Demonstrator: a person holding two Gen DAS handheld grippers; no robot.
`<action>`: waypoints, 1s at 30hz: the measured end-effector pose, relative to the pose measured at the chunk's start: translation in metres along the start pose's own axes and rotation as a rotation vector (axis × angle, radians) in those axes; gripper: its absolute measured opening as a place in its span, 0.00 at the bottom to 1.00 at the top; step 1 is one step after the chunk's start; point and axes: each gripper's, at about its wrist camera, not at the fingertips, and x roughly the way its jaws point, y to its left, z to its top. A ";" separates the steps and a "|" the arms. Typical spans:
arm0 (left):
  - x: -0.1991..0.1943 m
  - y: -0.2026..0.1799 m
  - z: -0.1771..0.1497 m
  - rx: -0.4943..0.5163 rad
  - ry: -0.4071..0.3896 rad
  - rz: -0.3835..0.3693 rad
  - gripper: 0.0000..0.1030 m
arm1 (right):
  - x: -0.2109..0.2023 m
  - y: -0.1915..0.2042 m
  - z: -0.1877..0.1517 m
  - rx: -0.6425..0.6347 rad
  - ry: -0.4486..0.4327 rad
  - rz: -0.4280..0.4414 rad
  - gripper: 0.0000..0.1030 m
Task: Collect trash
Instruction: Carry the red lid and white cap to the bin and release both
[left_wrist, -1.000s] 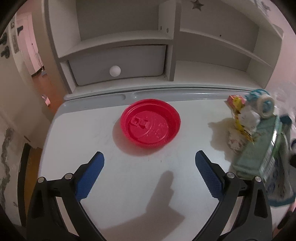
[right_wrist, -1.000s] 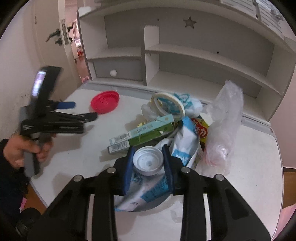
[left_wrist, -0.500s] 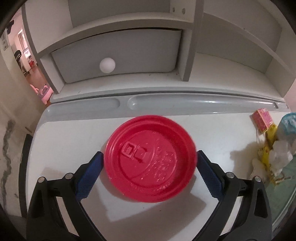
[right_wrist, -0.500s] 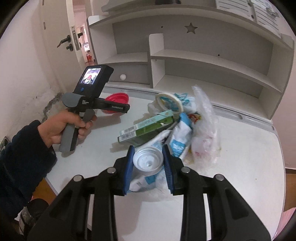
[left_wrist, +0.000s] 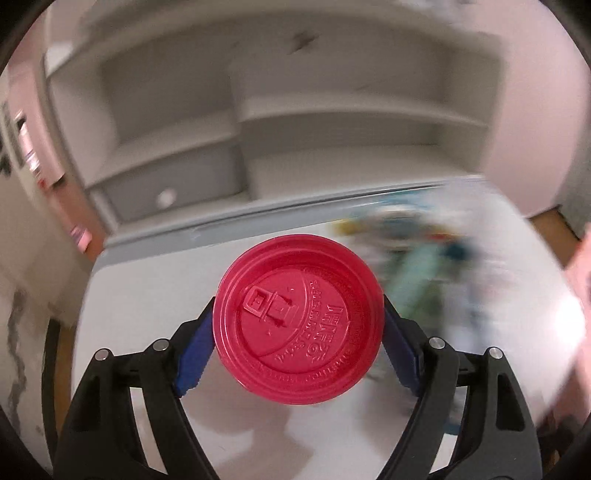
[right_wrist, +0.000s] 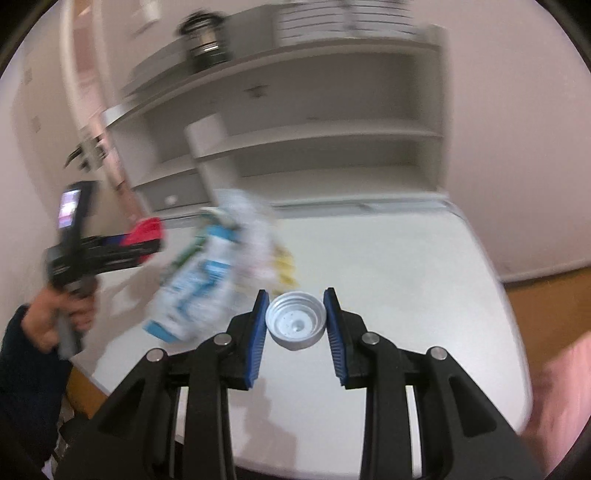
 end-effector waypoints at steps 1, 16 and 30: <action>-0.015 -0.019 -0.001 0.018 -0.024 -0.034 0.77 | -0.006 -0.015 -0.006 0.029 -0.003 -0.022 0.30; -0.047 -0.365 -0.078 0.423 0.003 -0.680 0.78 | -0.119 -0.275 -0.193 0.592 0.051 -0.462 0.30; 0.076 -0.568 -0.226 0.621 0.351 -0.770 0.78 | -0.097 -0.363 -0.332 0.901 0.285 -0.459 0.30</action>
